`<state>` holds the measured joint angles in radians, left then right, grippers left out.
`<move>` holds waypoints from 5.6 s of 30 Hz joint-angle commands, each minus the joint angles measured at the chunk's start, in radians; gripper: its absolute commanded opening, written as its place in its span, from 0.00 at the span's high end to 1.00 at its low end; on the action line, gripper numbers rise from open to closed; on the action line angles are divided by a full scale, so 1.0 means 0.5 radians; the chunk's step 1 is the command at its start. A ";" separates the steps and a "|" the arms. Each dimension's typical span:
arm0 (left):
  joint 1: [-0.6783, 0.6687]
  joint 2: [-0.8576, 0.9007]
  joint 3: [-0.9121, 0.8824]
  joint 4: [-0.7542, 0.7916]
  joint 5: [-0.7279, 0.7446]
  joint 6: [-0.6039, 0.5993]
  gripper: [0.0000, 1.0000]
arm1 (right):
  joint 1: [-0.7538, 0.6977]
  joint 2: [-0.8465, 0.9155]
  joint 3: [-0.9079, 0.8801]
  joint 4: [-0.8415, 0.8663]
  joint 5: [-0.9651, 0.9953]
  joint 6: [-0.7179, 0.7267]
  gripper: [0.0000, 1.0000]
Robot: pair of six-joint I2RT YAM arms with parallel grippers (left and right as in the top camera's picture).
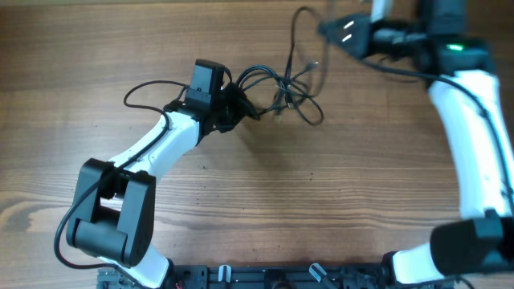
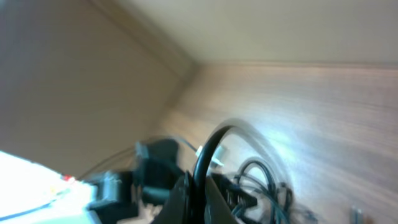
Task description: Untangle cables
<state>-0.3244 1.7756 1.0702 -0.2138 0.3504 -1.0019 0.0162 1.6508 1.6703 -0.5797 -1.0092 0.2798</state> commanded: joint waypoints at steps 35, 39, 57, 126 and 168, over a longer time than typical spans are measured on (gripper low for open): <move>0.018 -0.287 -0.011 0.764 0.270 -0.090 0.96 | 0.040 -0.010 -0.210 -0.458 0.349 -0.260 0.32; 0.018 -0.291 -0.011 0.803 0.270 -0.491 0.96 | 0.208 -0.010 -0.213 -0.433 0.474 -0.032 0.38; 0.014 -0.290 -0.011 0.741 0.272 -0.676 0.96 | 0.603 0.469 -0.217 -0.057 0.867 0.476 0.52; 0.187 -0.581 -0.008 0.760 0.607 0.572 0.96 | -0.121 0.018 -0.214 -0.233 -0.092 -0.498 0.46; 0.195 -0.520 -0.012 -0.391 -0.038 0.686 0.96 | 0.929 0.155 -0.217 -0.490 1.278 -0.192 0.50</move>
<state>-0.2314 1.5101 1.0592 -0.4011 0.3439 -0.6849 0.4793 1.7073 1.5425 -0.8238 -0.3828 0.1719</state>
